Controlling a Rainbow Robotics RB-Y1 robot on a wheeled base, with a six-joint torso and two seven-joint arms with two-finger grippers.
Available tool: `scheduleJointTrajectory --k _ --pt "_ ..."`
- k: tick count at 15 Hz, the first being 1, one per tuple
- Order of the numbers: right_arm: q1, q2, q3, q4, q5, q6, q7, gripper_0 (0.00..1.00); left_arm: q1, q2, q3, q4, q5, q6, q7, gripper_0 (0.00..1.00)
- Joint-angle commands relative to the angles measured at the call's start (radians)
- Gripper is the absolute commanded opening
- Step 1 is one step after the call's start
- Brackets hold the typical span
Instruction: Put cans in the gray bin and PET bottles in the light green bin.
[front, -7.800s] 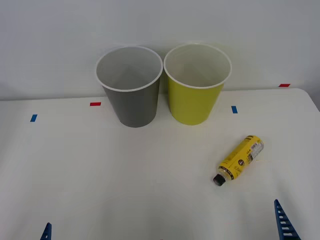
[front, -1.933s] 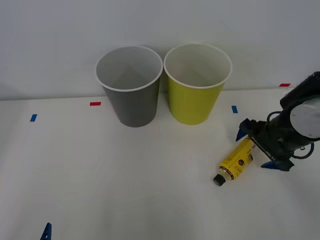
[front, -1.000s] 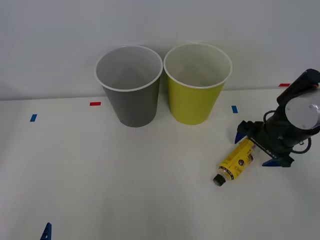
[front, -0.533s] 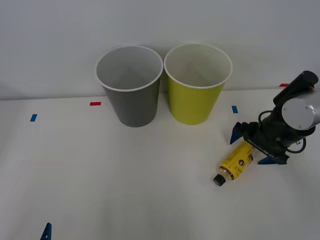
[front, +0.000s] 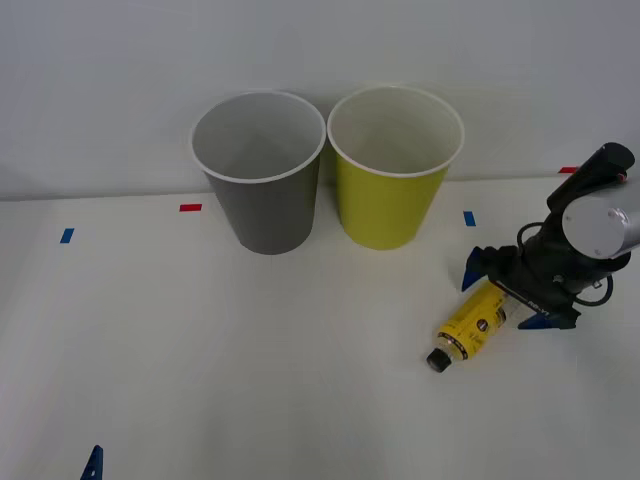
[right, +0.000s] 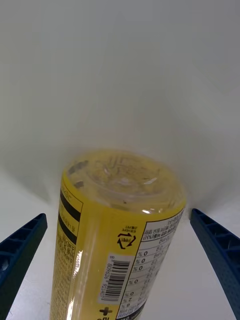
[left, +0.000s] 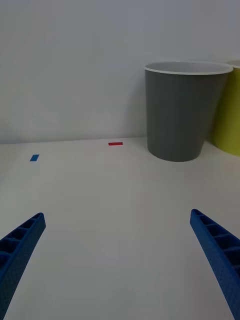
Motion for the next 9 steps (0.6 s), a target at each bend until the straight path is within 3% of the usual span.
scheduleJointTrajectory --k 1,4,5,6,7,9 --pt "0.0 0.008 0.0 0.003 0.002 -0.017 -0.002 1.0 0.0 0.0 0.0 0.0 0.0 0.0 0.0 1.0" --pt "0.0 0.016 0.0 0.016 0.01 -0.026 0.006 1.0 0.0 0.0 0.0 0.0 0.0 0.0 0.0 1.0" --pt "0.0 0.017 0.002 0.016 0.011 -0.026 0.006 0.59 0.0 0.0 0.0 0.0 0.0 0.0 0.0 1.0" --pt "0.0 0.017 0.0 0.016 0.014 -0.026 0.008 0.25 0.0 0.0 0.0 0.0 0.0 0.0 0.0 1.0" --pt "0.003 0.019 0.0 0.016 0.017 -0.028 0.008 0.1 0.0 0.0 0.0 0.0 0.0 0.0 0.0 1.0" --pt "0.003 0.02 0.0 0.016 0.027 -0.028 0.006 0.07 0.0 0.0 0.0 0.0 0.0 0.0 0.0 1.0"
